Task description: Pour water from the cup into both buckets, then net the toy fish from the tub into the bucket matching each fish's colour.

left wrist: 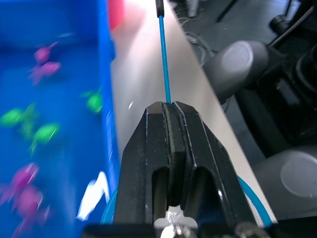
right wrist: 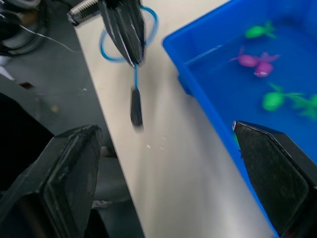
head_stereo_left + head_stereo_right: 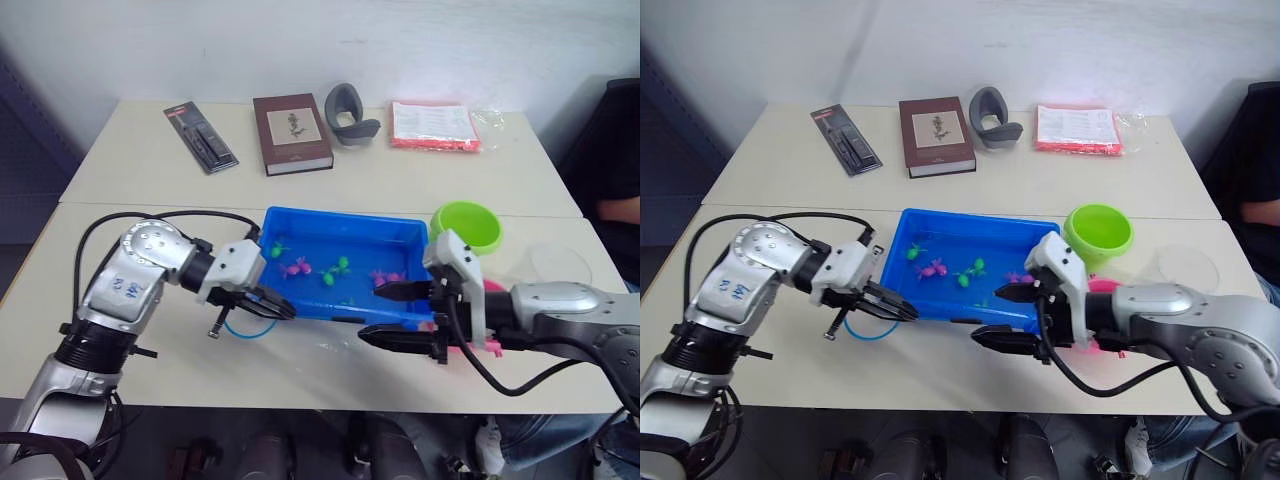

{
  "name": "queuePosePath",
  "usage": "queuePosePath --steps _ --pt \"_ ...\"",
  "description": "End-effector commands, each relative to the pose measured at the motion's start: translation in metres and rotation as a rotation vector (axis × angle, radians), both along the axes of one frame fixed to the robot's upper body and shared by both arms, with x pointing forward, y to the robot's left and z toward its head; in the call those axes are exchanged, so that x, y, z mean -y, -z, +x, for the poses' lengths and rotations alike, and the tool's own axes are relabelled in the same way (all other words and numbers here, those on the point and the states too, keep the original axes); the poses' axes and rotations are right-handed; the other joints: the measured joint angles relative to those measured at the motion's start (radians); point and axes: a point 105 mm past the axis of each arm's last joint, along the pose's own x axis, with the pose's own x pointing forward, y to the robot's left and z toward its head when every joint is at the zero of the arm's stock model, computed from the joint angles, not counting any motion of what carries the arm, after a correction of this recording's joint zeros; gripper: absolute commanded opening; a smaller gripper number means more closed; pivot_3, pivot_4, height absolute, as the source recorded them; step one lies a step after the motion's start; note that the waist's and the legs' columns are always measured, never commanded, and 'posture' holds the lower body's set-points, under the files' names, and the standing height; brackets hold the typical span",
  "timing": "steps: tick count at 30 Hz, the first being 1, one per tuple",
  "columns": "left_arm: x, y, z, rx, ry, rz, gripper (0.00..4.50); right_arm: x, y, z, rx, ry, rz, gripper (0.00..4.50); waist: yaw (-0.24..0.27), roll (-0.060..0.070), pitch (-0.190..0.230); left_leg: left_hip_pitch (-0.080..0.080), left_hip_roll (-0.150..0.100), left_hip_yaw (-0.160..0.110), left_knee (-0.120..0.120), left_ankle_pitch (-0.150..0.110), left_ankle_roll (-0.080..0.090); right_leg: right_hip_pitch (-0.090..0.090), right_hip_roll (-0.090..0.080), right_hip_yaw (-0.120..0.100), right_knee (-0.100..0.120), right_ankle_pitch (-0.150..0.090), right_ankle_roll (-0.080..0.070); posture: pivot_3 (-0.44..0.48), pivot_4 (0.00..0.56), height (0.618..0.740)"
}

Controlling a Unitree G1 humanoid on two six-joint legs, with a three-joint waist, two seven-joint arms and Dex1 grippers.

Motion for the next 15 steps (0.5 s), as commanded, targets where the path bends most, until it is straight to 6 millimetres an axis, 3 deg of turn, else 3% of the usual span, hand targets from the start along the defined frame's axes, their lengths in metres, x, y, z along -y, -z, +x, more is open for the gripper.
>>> queuePosePath --steps 1,15 --pt "0.015 -0.012 -0.003 0.015 0.021 -0.047 0.07 -0.007 -0.007 -0.001 -0.003 -0.009 0.036 4.50 0.001 0.000 0.000 0.000 0.000 0.000 0.000 0.000 0.000 0.000 0.000 0.000 0.000 0.000 0.000 0.000 0.150 0.740" --pt "0.025 -0.012 0.000 -0.009 0.034 -0.051 0.07 -0.014 -0.004 0.001 -0.067 0.022 0.057 4.50 0.004 0.000 0.000 -0.012 0.001 -0.008 0.012 0.000 0.000 -0.005 0.000 -0.006 0.002 0.000 0.000 0.000 0.150 0.740"
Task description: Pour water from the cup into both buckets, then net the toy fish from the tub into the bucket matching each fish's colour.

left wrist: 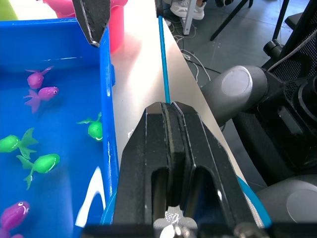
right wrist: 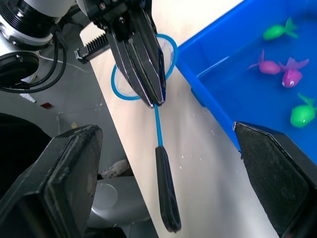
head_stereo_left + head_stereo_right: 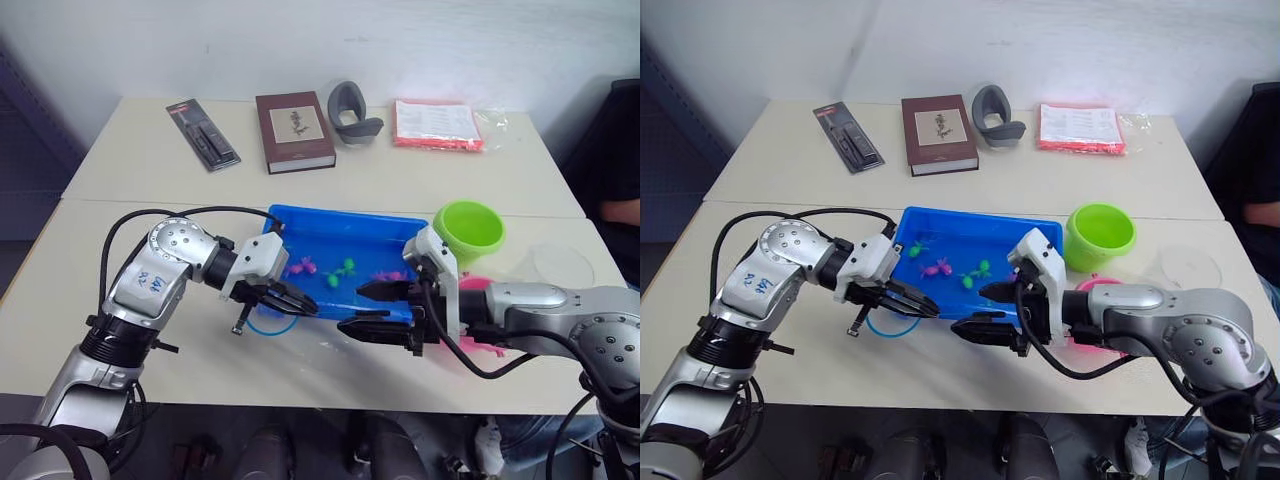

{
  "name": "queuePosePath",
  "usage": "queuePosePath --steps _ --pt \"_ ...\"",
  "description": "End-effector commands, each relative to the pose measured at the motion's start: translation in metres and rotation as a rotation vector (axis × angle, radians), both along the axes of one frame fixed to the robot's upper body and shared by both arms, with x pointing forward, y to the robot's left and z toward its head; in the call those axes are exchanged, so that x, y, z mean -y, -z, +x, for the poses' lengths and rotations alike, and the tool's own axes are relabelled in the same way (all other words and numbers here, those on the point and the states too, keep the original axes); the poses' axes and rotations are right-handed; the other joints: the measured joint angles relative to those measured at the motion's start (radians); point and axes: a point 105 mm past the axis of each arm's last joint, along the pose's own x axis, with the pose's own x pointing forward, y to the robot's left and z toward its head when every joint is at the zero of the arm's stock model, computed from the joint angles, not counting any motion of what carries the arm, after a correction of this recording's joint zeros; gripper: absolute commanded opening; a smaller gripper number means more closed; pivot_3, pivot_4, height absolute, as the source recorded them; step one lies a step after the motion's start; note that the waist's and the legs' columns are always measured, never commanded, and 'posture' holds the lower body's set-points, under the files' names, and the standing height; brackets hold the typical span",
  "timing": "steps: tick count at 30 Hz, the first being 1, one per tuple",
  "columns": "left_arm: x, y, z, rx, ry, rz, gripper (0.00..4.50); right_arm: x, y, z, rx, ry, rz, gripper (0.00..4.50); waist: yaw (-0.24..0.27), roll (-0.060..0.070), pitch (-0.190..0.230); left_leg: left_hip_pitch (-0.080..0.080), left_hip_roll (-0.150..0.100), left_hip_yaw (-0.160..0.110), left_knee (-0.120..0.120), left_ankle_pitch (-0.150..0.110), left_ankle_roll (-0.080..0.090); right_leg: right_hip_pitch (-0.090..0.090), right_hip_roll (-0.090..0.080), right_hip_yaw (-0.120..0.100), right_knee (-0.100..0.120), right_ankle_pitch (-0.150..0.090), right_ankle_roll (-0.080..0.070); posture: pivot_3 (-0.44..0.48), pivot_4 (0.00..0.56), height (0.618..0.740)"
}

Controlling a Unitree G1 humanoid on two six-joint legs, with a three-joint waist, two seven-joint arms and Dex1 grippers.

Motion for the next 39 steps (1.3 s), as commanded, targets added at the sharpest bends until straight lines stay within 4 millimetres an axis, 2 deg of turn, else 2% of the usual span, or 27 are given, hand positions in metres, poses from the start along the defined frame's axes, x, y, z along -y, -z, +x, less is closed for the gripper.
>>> queuePosePath --steps 1,2,3,4,10,11,14,17,20,24,25,27,29,31,35,39 --pt "0.005 -0.006 -0.003 0.024 0.029 -0.008 0.07 -0.005 -0.004 -0.005 0.001 -0.028 0.024 4.50 0.000 0.000 0.000 0.000 0.000 0.000 0.000 0.000 0.000 0.000 0.000 0.000 0.000 0.000 0.000 0.000 0.150 0.740" --pt "0.005 -0.006 -0.003 0.023 0.029 -0.008 0.00 -0.005 -0.004 -0.006 -0.002 -0.026 0.027 3.97 0.000 0.000 0.000 0.000 0.000 0.000 0.000 0.000 0.000 0.000 0.000 0.000 0.000 0.000 0.000 0.000 0.150 0.740" --pt "0.005 -0.006 -0.003 0.023 0.028 -0.007 0.00 -0.005 -0.004 -0.006 -0.003 -0.024 0.029 3.78 0.000 0.000 0.000 0.000 0.000 0.000 0.000 0.000 0.000 0.000 0.000 0.000 0.000 0.000 0.000 0.000 0.150 0.740" --pt "0.005 -0.006 -0.002 0.023 0.027 -0.007 0.00 -0.005 -0.002 -0.006 -0.006 -0.022 0.028 3.31 -0.001 0.000 0.000 0.000 0.000 0.000 0.000 0.000 0.000 0.000 0.000 0.000 0.000 0.000 0.000 0.000 0.150 0.740" --pt "0.006 -0.008 -0.001 0.021 0.018 -0.029 0.00 -0.003 0.002 -0.007 -0.015 -0.012 0.028 0.27 0.000 0.000 0.000 0.000 0.000 0.000 0.000 0.000 0.000 0.000 0.000 0.000 0.000 0.000 0.000 0.000 0.150 0.740" --pt "0.006 -0.008 -0.001 0.015 0.020 -0.033 0.00 -0.003 0.003 -0.007 -0.015 -0.012 0.030 0.05 0.000 0.000 0.000 0.000 0.000 0.000 0.000 0.000 0.000 0.000 0.000 0.000 0.000 0.000 0.000 0.000 0.150 0.740" --pt "0.006 -0.010 -0.004 -0.031 0.021 -0.053 0.00 -0.003 0.003 -0.008 -0.007 -0.014 0.038 0.05 0.000 0.000 0.000 0.000 0.000 0.000 0.000 0.000 0.000 0.000 0.000 -0.001 0.000 0.000 0.000 0.000 0.150 0.740" --pt "0.006 -0.022 0.005 0.002 -0.039 -0.145 0.91 -0.002 0.000 -0.009 0.011 -0.011 0.054 0.00 0.001 0.000 0.000 0.000 0.000 0.000 0.000 0.000 0.000 0.000 0.000 0.000 0.000 0.000 0.000 0.000 0.150 0.740" --pt "-0.004 -0.042 0.024 0.060 -0.139 -0.258 2.34 0.004 -0.005 -0.012 0.049 0.008 0.066 0.00 0.001 0.000 0.000 -0.001 0.000 -0.002 0.001 0.000 0.000 0.000 0.000 0.000 0.000 0.000 0.000 0.000 0.150 0.740" --pt "-0.040 -0.064 0.045 0.056 -0.268 -0.340 4.15 0.024 -0.010 -0.020 0.095 0.071 0.047 0.00 0.002 0.000 0.000 -0.001 0.000 -0.002 0.001 0.000 0.000 0.001 0.000 -0.002 0.000 0.000 0.000 0.000 0.150 0.740" --pt "-0.049 -0.068 0.049 0.051 -0.297 -0.343 4.46 0.031 -0.013 -0.020 0.122 0.106 0.040 0.00 0.002 0.000 0.000 -0.001 0.000 -0.002 0.001 0.000 0.000 0.000 0.000 -0.004 0.000 0.000 0.001 0.000 0.150 0.740" --pt "-0.064 -0.068 0.052 0.046 -0.328 -0.328 4.46 0.047 -0.017 -0.017 0.169 0.200 0.016 0.00 -0.001 0.000 0.000 0.000 0.000 -0.002 0.001 0.000 0.000 0.001 0.000 -0.009 0.000 0.000 0.001 0.000 0.150 0.740" --pt "-0.077 -0.056 0.054 0.046 -0.367 -0.285 4.46 0.069 -0.022 -0.011 0.224 0.322 -0.039 0.00 0.001 0.000 0.000 0.000 -0.001 -0.001 0.001 0.000 0.000 0.001 0.000 -0.009 0.000 0.000 0.001 0.000 0.150 0.740" --pt "-0.081 -0.047 0.054 0.033 -0.384 -0.275 4.46 0.082 -0.025 -0.008 0.233 0.399 -0.048 0.00 0.001 0.000 0.000 0.000 -0.001 -0.001 0.001 0.000 0.000 0.001 0.000 -0.009 0.000 0.000 0.001 0.000 0.150 0.740" --pt "-0.068 -0.024 0.044 -0.023 -0.357 -0.277 4.46 0.090 -0.009 -0.010 0.100 0.459 -0.045 0.00 0.003 0.000 0.000 0.000 0.000 -0.003 0.001 0.000 0.000 0.003 0.000 -0.010 -0.001 0.001 0.001 0.000 0.150 0.740" --pt "-0.050 -0.013 0.038 -0.046 -0.329 -0.304 4.46 0.097 0.002 0.002 0.056 0.529 -0.076 0.00 0.002 0.000 0.000 0.001 0.000 -0.006 0.003 0.000 0.000 0.007 -0.001 -0.008 -0.001 0.001 0.001 0.000 0.150 0.740"
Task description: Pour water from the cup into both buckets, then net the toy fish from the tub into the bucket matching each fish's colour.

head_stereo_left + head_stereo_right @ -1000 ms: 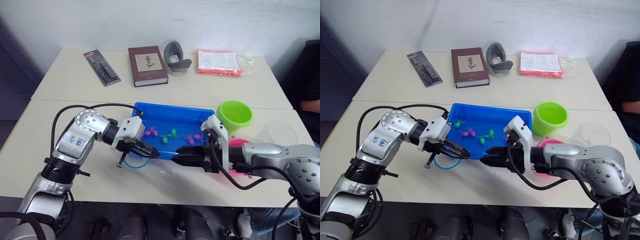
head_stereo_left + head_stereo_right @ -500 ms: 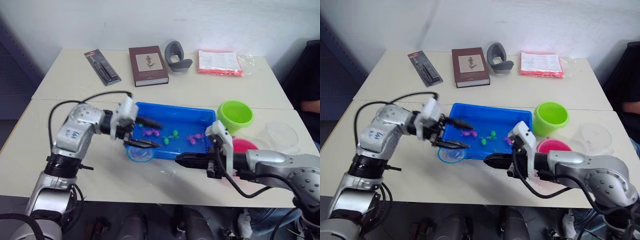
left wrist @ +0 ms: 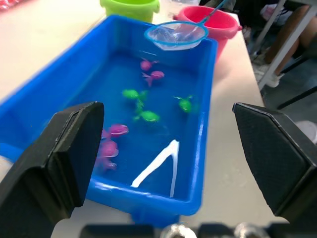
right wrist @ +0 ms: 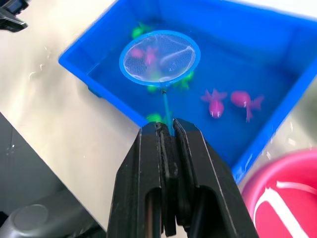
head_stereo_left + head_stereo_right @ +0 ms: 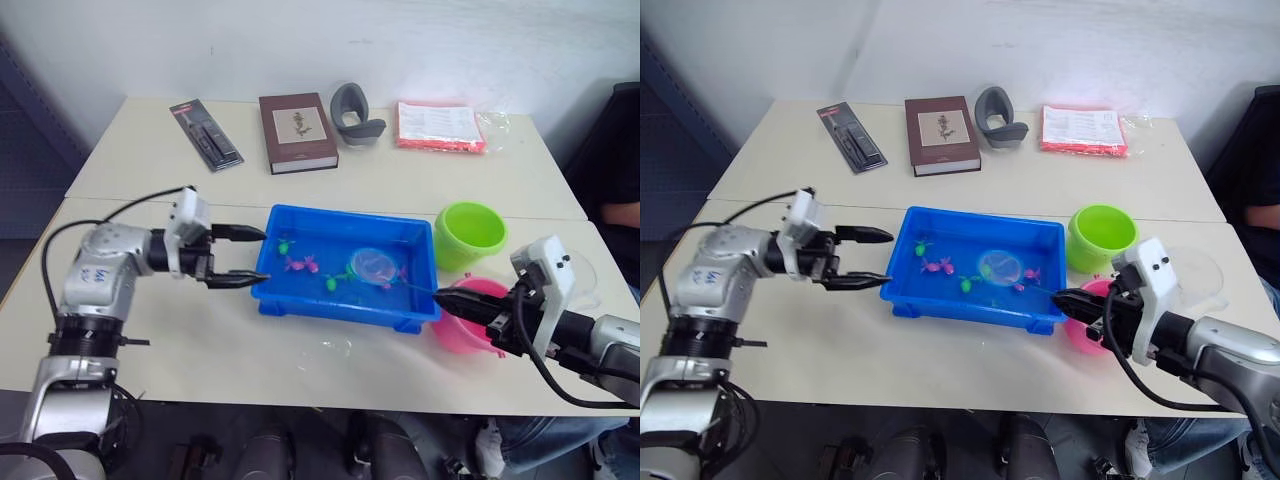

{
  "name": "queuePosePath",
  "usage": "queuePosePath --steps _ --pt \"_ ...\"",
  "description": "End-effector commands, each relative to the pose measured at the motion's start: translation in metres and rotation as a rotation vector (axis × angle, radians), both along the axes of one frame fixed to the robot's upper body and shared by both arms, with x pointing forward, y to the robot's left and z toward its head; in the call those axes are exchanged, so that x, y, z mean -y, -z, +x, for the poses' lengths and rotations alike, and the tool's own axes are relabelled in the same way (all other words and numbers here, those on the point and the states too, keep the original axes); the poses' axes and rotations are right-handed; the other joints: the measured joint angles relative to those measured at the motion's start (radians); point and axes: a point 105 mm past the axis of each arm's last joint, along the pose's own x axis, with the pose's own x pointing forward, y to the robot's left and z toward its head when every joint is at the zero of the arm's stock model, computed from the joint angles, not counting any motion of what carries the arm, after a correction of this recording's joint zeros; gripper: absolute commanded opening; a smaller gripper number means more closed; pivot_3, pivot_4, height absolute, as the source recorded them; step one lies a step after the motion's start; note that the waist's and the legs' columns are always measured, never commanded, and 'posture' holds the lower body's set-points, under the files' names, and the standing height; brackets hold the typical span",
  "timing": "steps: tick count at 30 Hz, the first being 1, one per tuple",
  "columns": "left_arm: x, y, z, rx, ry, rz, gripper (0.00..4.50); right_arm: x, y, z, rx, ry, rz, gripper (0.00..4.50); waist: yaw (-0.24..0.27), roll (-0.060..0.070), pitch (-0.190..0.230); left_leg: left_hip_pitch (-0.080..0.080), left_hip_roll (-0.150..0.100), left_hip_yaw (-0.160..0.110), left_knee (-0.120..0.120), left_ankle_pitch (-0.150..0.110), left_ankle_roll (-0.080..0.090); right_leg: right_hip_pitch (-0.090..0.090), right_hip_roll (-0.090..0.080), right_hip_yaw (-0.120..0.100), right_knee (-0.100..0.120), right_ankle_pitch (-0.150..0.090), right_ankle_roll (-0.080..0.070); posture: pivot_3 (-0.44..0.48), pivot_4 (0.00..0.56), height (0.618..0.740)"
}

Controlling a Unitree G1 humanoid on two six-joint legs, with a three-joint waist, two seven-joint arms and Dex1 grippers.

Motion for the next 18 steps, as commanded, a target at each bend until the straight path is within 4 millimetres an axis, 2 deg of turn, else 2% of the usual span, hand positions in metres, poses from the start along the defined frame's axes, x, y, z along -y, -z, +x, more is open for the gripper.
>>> queuePosePath --steps 1,7,18 --pt "0.013 -0.007 -0.006 0.050 0.031 -0.014 4.46 0.001 0.000 0.008 -0.011 0.029 -0.014 0.00 -0.001 0.000 0.000 0.000 0.000 0.000 0.000 0.000 0.000 0.000 0.000 0.001 0.000 0.000 0.000 0.000 0.150 0.740" --pt "0.027 -0.003 -0.010 0.049 0.058 -0.035 4.46 0.002 0.015 0.021 -0.114 0.064 0.083 0.00 -0.003 0.000 0.000 0.001 0.001 0.001 -0.001 0.000 0.000 0.000 0.001 0.005 0.001 0.000 0.000 0.000 0.150 0.740" --pt "0.027 -0.004 -0.015 0.055 0.071 -0.044 4.46 0.001 0.028 0.028 -0.238 0.063 0.127 0.00 -0.002 0.000 0.000 0.001 0.001 0.001 -0.001 0.000 0.000 0.000 0.000 0.005 0.000 0.000 0.000 0.000 0.150 0.740"
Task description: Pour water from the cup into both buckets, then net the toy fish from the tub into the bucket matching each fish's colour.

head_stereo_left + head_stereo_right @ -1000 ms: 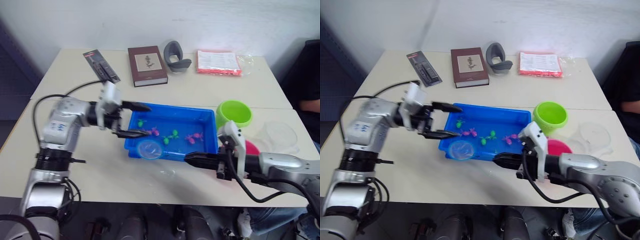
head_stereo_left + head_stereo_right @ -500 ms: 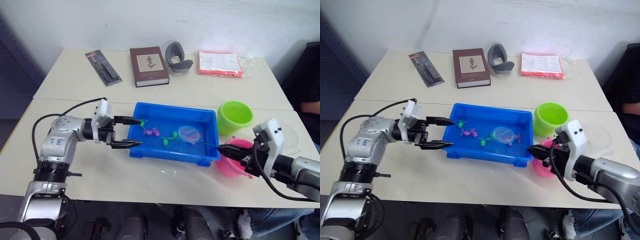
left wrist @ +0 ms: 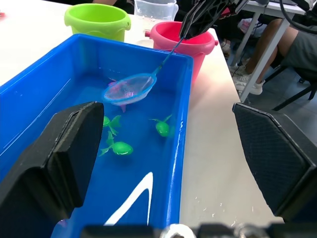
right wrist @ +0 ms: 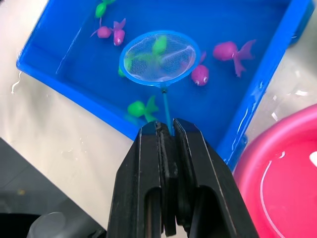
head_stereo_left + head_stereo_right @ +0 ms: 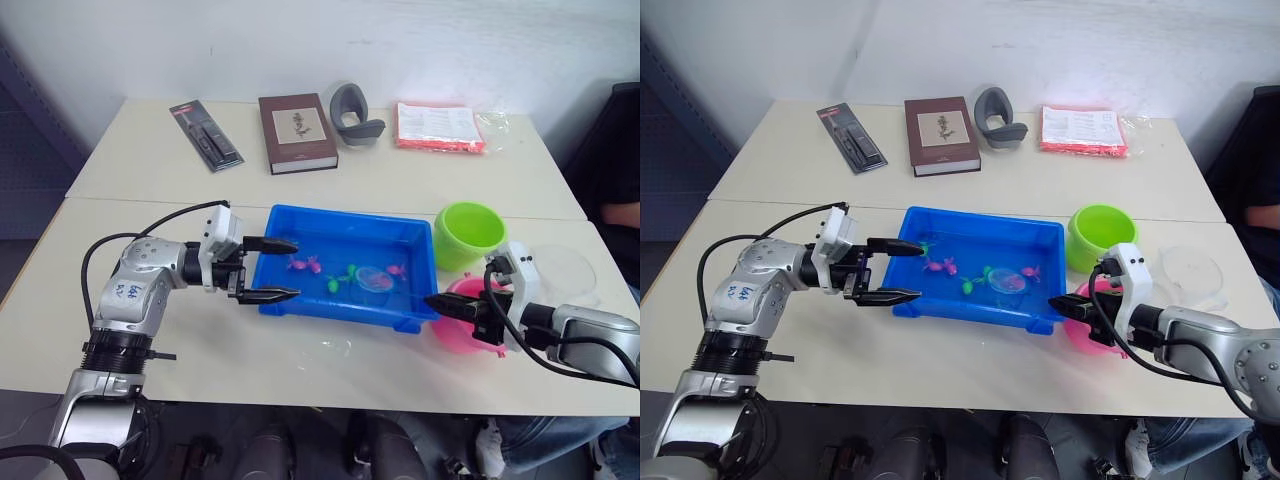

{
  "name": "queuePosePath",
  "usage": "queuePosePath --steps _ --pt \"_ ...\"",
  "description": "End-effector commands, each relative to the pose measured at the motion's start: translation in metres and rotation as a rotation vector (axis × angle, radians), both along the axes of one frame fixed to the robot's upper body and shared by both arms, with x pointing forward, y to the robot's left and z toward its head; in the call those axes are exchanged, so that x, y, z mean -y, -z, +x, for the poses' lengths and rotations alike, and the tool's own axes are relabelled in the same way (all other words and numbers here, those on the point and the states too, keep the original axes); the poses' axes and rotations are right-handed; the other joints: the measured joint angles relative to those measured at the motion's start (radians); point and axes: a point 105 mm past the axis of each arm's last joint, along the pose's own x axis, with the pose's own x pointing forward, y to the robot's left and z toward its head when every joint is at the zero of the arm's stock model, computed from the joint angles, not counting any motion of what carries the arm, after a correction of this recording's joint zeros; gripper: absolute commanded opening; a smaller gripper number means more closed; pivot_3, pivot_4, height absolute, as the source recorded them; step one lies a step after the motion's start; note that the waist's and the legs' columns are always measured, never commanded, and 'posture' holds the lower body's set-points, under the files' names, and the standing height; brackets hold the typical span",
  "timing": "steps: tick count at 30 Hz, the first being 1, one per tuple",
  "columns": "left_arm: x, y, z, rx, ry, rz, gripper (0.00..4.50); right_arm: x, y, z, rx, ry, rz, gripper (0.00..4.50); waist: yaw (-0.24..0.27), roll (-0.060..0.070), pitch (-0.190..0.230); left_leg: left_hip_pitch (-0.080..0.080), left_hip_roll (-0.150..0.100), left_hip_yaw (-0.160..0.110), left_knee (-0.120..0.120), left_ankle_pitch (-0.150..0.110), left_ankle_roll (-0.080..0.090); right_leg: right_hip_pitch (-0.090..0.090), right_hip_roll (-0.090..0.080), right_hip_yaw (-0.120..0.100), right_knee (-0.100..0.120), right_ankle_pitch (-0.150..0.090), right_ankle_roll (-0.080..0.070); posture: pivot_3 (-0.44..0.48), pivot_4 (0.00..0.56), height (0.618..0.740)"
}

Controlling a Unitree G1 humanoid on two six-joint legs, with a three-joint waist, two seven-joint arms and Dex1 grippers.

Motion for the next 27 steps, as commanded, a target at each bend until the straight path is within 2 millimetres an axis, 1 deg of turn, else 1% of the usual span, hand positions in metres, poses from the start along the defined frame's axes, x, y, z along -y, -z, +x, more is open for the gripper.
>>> queuePosePath --steps 1,5,12,14,16,19,22,23,25,27 --pt "0.002 -0.008 -0.006 0.039 0.018 -0.014 4.46 -0.004 -0.001 0.001 -0.018 -0.010 0.034 0.00 -0.001 0.000 0.000 0.000 0.000 0.000 0.000 0.000 0.000 0.000 0.000 0.000 0.000 0.000 0.000 0.000 0.150 0.740" --pt "0.002 -0.007 -0.008 0.037 0.019 -0.007 4.46 -0.002 0.002 0.003 -0.044 0.009 0.033 0.00 -0.001 0.000 0.000 0.000 0.000 0.000 0.000 0.000 0.000 0.000 0.000 0.000 0.000 0.000 0.000 0.000 0.150 0.740" --pt "0.001 -0.006 -0.009 0.044 0.015 -0.003 4.46 0.008 0.008 0.012 -0.072 0.093 0.021 0.00 -0.001 0.000 0.000 0.000 0.000 0.000 0.000 0.000 0.000 0.000 0.000 0.000 0.000 0.000 0.000 0.000 0.150 0.740" --pt "0.001 -0.006 -0.008 0.046 0.016 -0.002 4.46 0.011 0.012 0.012 -0.098 0.107 -0.006 0.00 -0.001 0.000 0.000 0.000 0.000 0.000 0.000 0.000 0.000 0.000 0.000 0.000 0.000 0.000 0.000 0.000 0.150 0.740" --pt "0.002 -0.007 -0.009 0.050 0.017 -0.004 4.46 0.011 0.012 0.016 -0.091 0.126 -0.008 0.00 -0.001 0.000 0.000 0.000 0.000 0.000 0.000 0.000 0.000 0.000 0.000 0.000 0.000 0.000 0.000 0.000 0.150 0.740" --pt "0.003 -0.007 -0.008 0.053 0.017 -0.007 4.46 0.012 0.009 0.026 -0.051 0.162 -0.013 0.00 0.000 0.000 0.000 0.000 0.000 0.000 0.000 0.000 0.000 0.000 0.000 0.000 0.000 0.000 0.000 0.000 0.150 0.740" --pt "0.004 -0.008 -0.007 0.055 0.016 -0.009 4.46 0.010 0.006 0.033 0.020 0.166 -0.061 0.00 0.000 0.000 0.000 0.000 0.000 0.000 0.000 0.000 0.000 0.000 0.000 0.000 0.000 0.000 0.000 0.000 0.150 0.740" --pt "0.004 -0.007 -0.007 0.055 0.016 -0.010 4.46 0.009 0.003 0.036 0.074 0.156 -0.086 0.00 0.000 0.000 0.000 0.000 0.000 0.000 0.000 0.000 0.000 0.000 0.000 0.000 0.000 0.000 0.000 0.000 0.150 0.740" --pt "0.005 -0.007 -0.007 0.054 0.017 -0.010 4.46 0.009 0.004 0.037 0.126 0.146 -0.145 0.00 -0.001 0.001 0.000 0.000 0.000 0.000 0.000 0.000 0.000 0.000 0.000 0.000 0.000 0.000 0.000 0.000 0.150 0.740" --pt "0.005 -0.007 -0.008 0.054 0.018 -0.011 4.46 0.007 0.001 0.036 0.184 0.126 -0.168 0.00 0.000 0.001 0.000 0.000 0.000 0.000 0.000 0.000 0.000 0.000 0.000 0.000 0.000 0.000 0.000 0.000 0.150 0.740"
